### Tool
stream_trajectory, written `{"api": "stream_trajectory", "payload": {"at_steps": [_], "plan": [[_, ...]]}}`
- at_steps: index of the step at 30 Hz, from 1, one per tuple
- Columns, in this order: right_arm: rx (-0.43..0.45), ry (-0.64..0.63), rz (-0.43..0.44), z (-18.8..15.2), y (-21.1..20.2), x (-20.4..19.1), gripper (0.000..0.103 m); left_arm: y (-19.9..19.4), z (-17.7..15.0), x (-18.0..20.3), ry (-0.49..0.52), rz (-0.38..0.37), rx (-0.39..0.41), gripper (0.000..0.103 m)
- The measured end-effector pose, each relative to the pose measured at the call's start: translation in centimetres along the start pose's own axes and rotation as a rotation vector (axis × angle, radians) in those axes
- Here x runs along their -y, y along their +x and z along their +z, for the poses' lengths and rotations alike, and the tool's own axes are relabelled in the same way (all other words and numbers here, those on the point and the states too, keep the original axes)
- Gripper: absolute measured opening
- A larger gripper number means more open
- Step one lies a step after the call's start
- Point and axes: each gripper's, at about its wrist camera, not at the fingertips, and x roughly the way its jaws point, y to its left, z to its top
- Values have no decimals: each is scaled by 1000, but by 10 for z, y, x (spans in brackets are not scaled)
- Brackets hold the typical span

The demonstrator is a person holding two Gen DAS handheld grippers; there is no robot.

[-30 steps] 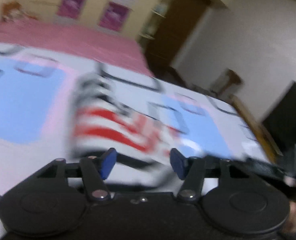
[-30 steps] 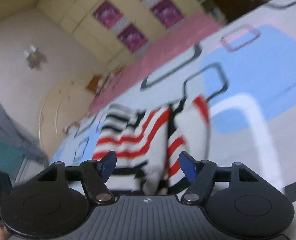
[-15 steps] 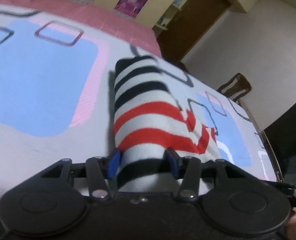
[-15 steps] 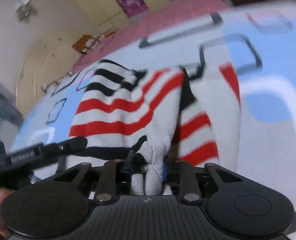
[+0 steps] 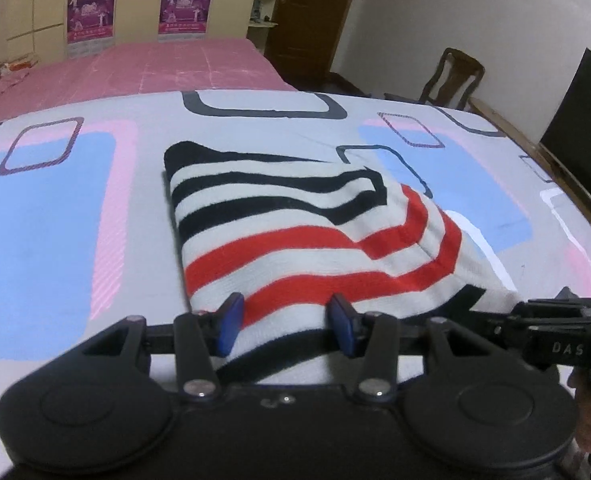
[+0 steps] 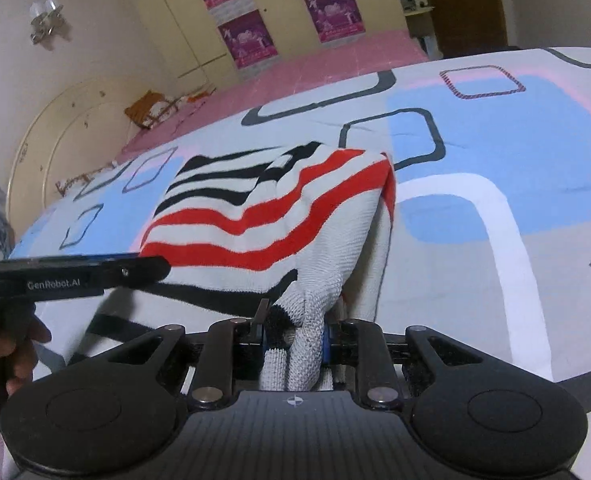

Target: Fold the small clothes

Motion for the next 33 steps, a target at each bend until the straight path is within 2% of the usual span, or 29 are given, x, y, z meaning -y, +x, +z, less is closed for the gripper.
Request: {"api": "stream_trajectory", "payload": {"at_steps": [1, 3, 5, 9, 10, 12, 13, 14, 16, 18, 21, 24, 27, 30, 32, 33], "plan": [[-9, 2, 9, 1, -1, 3, 22, 0, 2, 0, -5, -6, -4, 47], [2, 31, 13, 13, -7, 6, 31, -8, 9, -2, -13, -27, 32, 45], [78, 40, -38, 30, -17, 2, 35, -11, 18, -11, -27, -28, 90, 45], [94, -9, -82, 65, -2, -4, 34, 7, 33, -23, -38, 25, 62, 45], [97, -34, -73, 72, 5, -8, 28, 14, 35, -25, -42, 25, 59, 45], [65, -88, -74, 82, 27, -16, 22, 27, 36, -27, -62, -10, 50, 45], [32, -117, -109, 82, 41, -18, 22, 36, 36, -27, -69, -44, 47, 45], [-32, -146, -180, 80, 56, -16, 22, 44, 35, -25, -64, -57, 32, 45], [-36, -110, -190, 75, 57, -3, 22, 55, 31, -15, 14, -47, 39, 45], [-45, -130, -229, 73, 52, -2, 21, 57, 29, -11, 50, -41, 46, 45], [-30, -134, -212, 71, 47, 1, 22, 48, 33, -16, 27, -55, 37, 44], [44, -115, -200, 75, 24, -2, 22, 17, 30, -14, 17, -84, 80, 44], [59, -160, -153, 69, 0, -20, 22, -14, 17, -4, 23, -106, 110, 45], [5, -245, -148, 52, 4, -38, 22, -12, 4, 11, 52, -103, 65, 44], [-66, -288, -208, 37, 23, -39, 22, 1, -6, 21, 91, -62, 39, 44], [-58, -292, -221, 32, 28, -38, 22, 5, -10, 25, 103, -47, 42, 44]]}}
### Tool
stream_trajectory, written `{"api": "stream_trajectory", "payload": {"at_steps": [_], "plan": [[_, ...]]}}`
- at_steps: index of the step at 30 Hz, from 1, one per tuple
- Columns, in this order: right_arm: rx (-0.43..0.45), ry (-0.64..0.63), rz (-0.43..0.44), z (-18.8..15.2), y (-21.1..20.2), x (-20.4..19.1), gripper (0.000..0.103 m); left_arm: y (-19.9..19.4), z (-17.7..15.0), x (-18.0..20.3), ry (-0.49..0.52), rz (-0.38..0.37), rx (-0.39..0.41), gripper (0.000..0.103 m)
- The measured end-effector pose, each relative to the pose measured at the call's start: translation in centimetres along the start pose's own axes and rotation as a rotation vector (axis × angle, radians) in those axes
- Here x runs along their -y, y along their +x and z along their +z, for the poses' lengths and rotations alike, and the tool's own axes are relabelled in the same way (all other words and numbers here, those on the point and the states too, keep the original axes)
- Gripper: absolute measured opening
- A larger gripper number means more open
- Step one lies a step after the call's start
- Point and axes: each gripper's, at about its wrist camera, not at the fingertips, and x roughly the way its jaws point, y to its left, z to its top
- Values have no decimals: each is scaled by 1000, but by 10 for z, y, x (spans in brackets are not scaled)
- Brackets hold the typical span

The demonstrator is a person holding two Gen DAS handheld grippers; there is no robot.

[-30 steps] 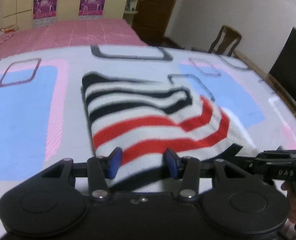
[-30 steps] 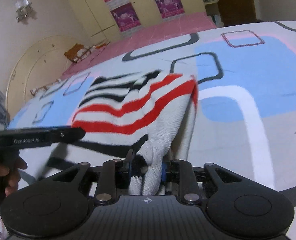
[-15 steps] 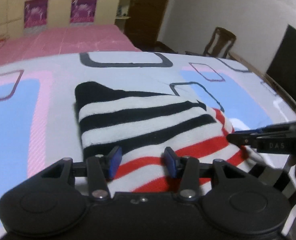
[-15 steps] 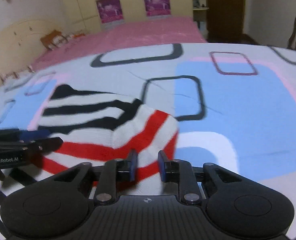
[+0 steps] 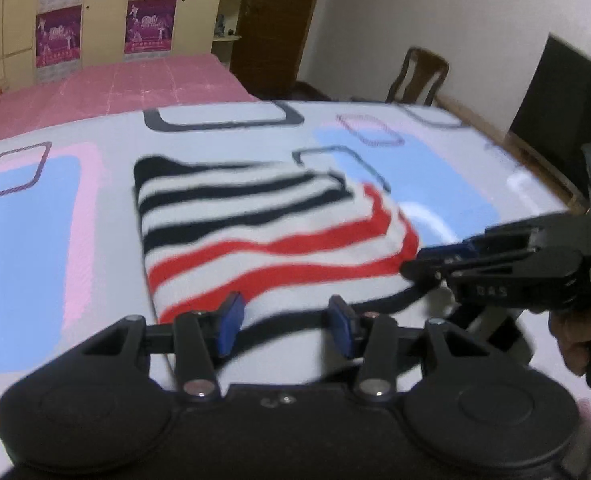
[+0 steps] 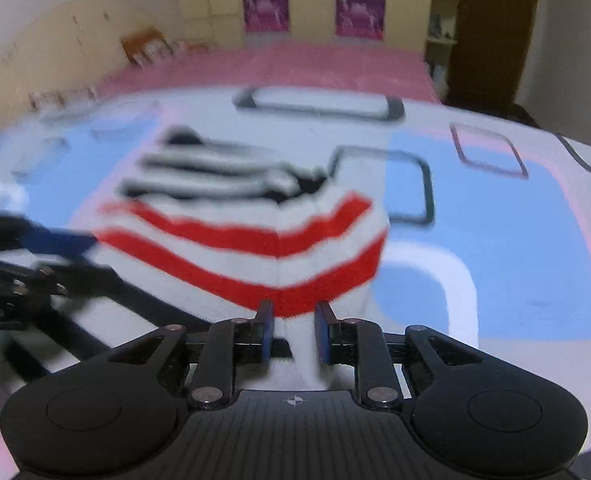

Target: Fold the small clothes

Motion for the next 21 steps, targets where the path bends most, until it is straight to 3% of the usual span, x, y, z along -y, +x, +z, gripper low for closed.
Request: {"api": "stream_trajectory", "payload": {"at_steps": [4, 8, 13, 18, 21], "plan": [[7, 43, -8, 0, -5, -2, 22, -1, -5, 7, 29, 44, 6, 44], [64, 12, 35, -8, -46, -14, 22, -33, -7, 10, 41, 32, 24, 40], [41, -11, 60, -33, -76, -26, 22, -60, -33, 21, 75, 43, -8, 40], [-27, 8, 40, -61, -66, -29, 22, -55, -58, 20, 44, 65, -57, 41], [-24, 11, 31, -73, -57, -31, 21, -51, -64, 18, 34, 76, -52, 42]]}}
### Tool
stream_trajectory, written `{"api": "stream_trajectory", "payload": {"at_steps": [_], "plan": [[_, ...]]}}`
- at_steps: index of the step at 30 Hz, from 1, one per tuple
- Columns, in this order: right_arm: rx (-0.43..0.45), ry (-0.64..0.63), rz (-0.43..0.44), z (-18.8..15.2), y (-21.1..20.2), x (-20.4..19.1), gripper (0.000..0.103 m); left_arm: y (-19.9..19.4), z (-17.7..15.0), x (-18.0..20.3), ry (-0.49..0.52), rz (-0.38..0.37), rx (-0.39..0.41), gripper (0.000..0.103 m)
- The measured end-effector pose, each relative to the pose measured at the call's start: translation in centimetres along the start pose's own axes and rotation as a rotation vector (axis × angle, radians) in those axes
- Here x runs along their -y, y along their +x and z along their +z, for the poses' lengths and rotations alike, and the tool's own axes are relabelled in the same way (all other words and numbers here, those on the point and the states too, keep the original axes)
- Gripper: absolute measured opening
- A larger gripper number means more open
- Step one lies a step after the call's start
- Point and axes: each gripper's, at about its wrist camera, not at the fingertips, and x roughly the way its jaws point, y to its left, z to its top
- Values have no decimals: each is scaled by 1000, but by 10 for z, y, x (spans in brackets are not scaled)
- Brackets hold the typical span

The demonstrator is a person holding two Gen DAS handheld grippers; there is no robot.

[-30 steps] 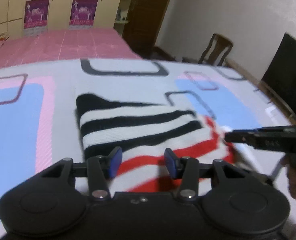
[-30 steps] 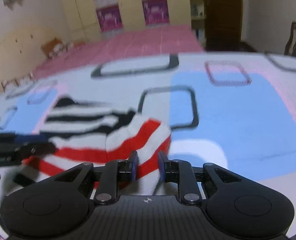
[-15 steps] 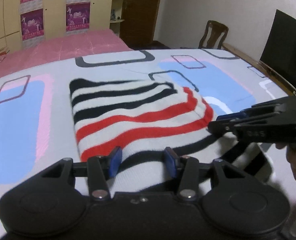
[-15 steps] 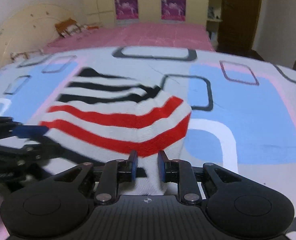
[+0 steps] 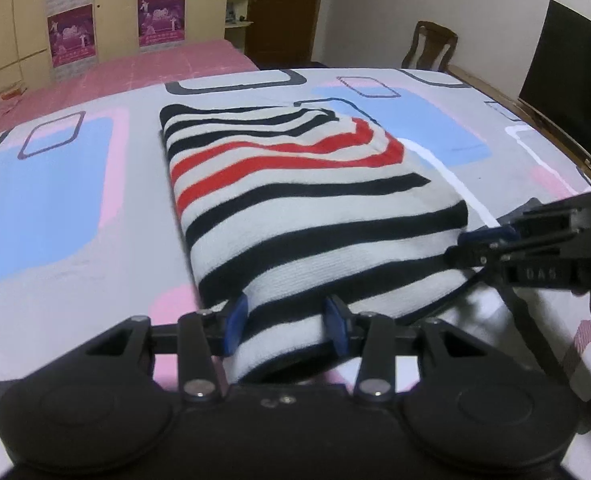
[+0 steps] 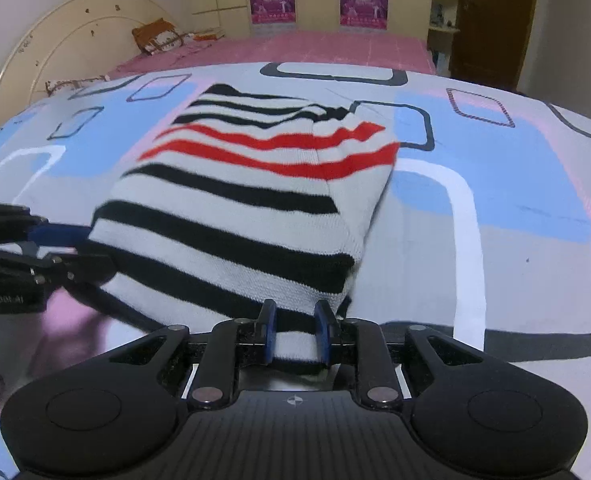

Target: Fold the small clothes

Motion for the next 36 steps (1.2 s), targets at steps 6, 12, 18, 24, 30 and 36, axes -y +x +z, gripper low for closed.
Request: {"api": "stream_trajectory", "payload": {"at_steps": [6, 12, 18, 24, 30, 36], "plan": [[4, 6, -4, -2, -2, 1, 21, -1, -2, 2, 2, 16, -2, 42], [107, 30, -3, 15, -35, 2, 22, -24, 14, 7, 1, 88, 70, 79], [154, 27, -7, 38, -24, 0, 22, -13, 36, 7, 9, 101, 88, 78], [83, -13, 4, 34, 11, -3, 21, 18, 37, 5, -17, 109, 9, 76], [77, -33, -17, 30, 19, -7, 21, 23, 29, 3, -27, 117, -6, 79], [89, -6, 14, 34, 7, 2, 22, 15, 33, 1, -28, 132, -6, 90]]}}
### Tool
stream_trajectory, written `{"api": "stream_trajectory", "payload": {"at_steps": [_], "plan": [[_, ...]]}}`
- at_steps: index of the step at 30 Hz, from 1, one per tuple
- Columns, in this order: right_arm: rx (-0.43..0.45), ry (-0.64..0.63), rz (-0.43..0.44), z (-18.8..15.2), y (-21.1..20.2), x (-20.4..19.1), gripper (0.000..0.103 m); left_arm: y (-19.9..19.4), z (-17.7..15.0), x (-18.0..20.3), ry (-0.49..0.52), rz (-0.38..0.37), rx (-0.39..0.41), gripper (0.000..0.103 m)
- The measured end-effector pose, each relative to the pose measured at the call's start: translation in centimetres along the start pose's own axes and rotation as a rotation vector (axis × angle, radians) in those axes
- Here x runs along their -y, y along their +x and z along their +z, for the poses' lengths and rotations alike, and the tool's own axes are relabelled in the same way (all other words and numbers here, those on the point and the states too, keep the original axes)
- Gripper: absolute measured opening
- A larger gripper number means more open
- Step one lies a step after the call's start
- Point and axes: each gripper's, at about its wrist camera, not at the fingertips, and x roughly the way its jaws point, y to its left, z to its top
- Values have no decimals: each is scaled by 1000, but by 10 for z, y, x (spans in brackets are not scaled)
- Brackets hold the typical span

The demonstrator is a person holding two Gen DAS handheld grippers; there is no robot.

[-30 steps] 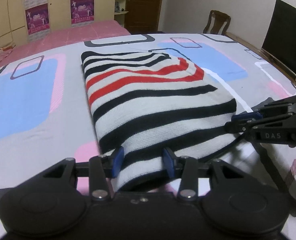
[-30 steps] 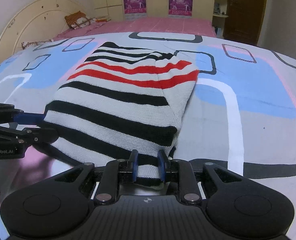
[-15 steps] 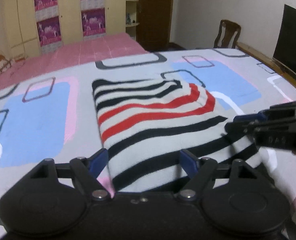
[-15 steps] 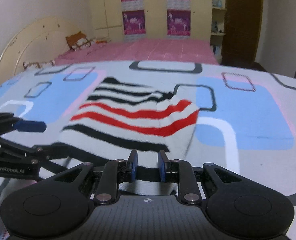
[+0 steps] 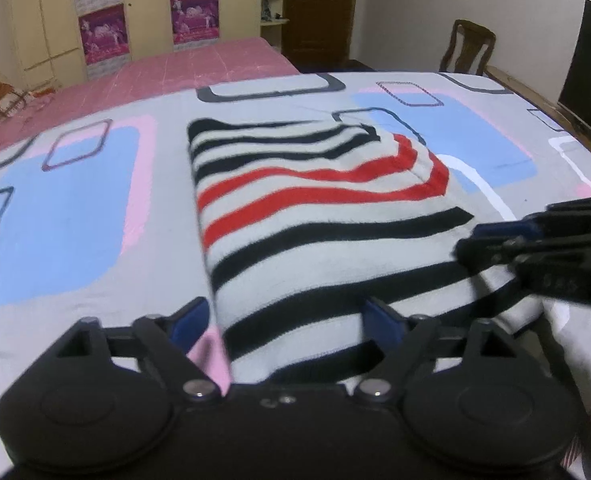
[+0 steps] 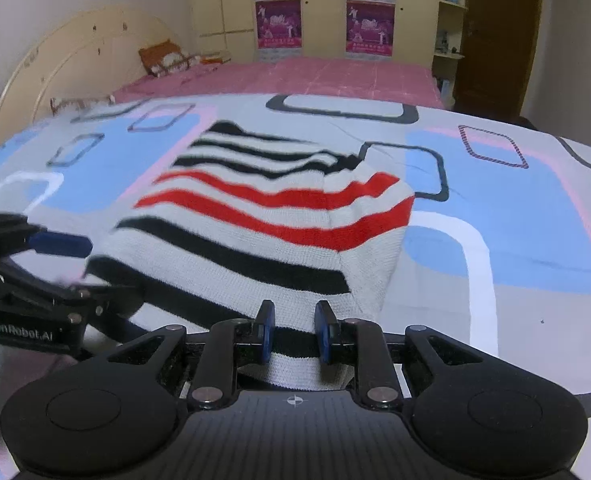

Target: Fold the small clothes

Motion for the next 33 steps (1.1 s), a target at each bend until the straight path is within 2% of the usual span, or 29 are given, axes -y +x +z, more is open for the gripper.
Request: {"api": "stream_trajectory", "payload": {"at_steps": [2, 3, 4, 7, 9, 10, 14, 15, 16, 17, 21, 24, 28, 32, 33], "plan": [[35, 25, -18, 3, -11, 5, 25, -6, 1, -2, -5, 1, 22, 91], [48, 36, -16, 4, -15, 10, 35, -7, 1, -5, -17, 1, 28, 91], [54, 43, -15, 5, -16, 13, 37, -7, 2, -7, -30, -2, 31, 91], [45, 47, -12, 4, -9, 21, 37, -2, 5, -13, -62, -4, 19, 90], [-36, 54, -4, -2, 10, 27, 37, 2, 5, -14, -77, -14, 8, 90], [-49, 76, 15, -4, 13, 31, 37, 3, 5, -14, -83, -18, 0, 90], [18, 172, 62, 2, -7, 48, 37, 1, 8, -21, -118, -38, 8, 90], [23, 220, 83, 3, -8, 58, 51, 3, 9, -25, -144, -59, 3, 90], [20, 278, 107, 4, -7, 70, 72, 6, 11, -31, -175, -81, -7, 90], [20, 336, 135, 4, -6, 82, 74, 10, 13, -35, -195, -102, -18, 90], [-54, 583, 319, 5, 18, 133, 74, 28, 19, -51, -276, -167, -58, 90], [-117, 660, 408, 4, 37, 149, 74, 43, 19, -68, -392, -257, -73, 85], [-158, 664, 473, 6, 53, 155, 73, 58, 17, -79, -478, -313, -105, 88], [-174, 609, 486, 16, 59, 150, 72, 71, 15, -87, -528, -361, -95, 88], [-176, 590, 490, 19, 60, 147, 67, 72, 16, -87, -527, -362, -93, 87]]}}
